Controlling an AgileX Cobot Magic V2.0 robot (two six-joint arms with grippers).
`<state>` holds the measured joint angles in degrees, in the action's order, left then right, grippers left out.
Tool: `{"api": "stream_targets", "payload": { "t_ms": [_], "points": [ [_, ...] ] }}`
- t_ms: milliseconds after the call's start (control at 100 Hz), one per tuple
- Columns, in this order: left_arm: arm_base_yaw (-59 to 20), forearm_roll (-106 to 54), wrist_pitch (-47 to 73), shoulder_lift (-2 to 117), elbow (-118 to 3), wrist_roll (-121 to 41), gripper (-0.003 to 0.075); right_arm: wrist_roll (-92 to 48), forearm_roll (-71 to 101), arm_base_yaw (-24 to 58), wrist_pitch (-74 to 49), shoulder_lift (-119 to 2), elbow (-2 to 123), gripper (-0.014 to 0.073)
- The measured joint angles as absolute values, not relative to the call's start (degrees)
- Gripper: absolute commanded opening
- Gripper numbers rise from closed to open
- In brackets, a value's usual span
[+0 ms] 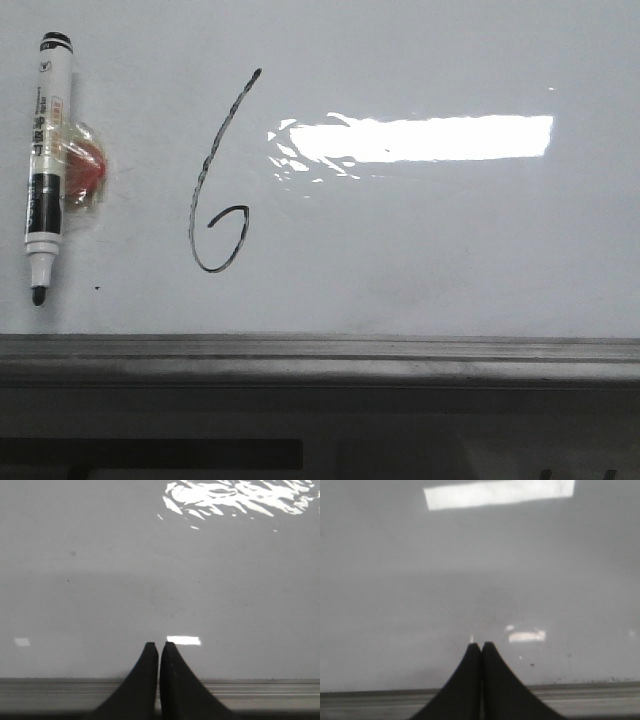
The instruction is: Write number 6 on whiteboard
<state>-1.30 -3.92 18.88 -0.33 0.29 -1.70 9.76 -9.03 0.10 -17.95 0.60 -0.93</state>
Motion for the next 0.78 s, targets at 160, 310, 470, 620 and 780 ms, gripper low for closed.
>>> {"api": "stream_targets", "payload": {
  "t_ms": [160, 310, 470, 620, 780],
  "points": [
    [-1.3, -3.9, 18.9, -0.3, 0.3, -1.7, -0.0019, 9.4, -9.1, 0.1, -18.2, 0.6, -0.8, -0.0053],
    [-1.3, -3.9, 18.9, -0.3, 0.3, -1.6, -0.0019, 9.4, -9.1, 0.1, -18.4, 0.6, -0.8, -0.0053],
    [-1.3, -3.9, 18.9, -0.3, 0.3, -1.6, -0.0019, 9.4, -9.1, 0.1, -18.6, 0.6, -0.8, -0.0053],
    [-1.3, -3.9, 18.9, -0.3, 0.3, -1.6, -0.0019, 9.4, -9.1, 0.1, -18.6, 0.6, -0.8, -0.0053],
    [-1.3, -3.9, 18.9, -0.3, 0.3, -1.6, -0.0019, 9.4, -9.1, 0.1, -18.6, 0.6, -0.8, -0.0054]
  ]
}}
